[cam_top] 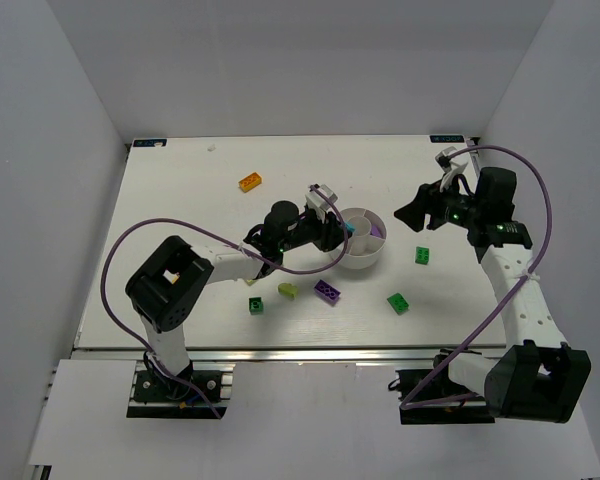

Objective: Sort the legos into containers by color

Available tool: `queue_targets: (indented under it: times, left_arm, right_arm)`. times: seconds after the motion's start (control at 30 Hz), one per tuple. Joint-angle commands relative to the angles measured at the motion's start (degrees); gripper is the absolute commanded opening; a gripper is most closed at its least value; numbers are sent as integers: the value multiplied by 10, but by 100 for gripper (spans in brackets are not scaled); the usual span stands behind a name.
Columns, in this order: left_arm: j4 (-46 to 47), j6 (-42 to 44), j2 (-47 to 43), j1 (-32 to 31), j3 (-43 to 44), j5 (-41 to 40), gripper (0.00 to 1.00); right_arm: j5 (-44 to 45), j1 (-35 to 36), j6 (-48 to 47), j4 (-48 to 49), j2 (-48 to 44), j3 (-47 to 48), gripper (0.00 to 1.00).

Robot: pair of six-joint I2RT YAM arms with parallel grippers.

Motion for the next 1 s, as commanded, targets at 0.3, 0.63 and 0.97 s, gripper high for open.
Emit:
queue_targets:
  times: [0.3, 0.63, 0.97]
  left_arm:
    - [4, 13, -10, 1, -7, -25, 47]
    - [-6, 19, -16, 1, -2, -26, 59]
    - [-89, 22, -125, 7, 32, -77, 24]
  right_arm:
    - [-33, -17, -1, 11, 3, 1, 66]
    - [-38, -29, -2, 8, 8, 3, 76]
    - [95, -36, -63, 7, 30, 24, 65]
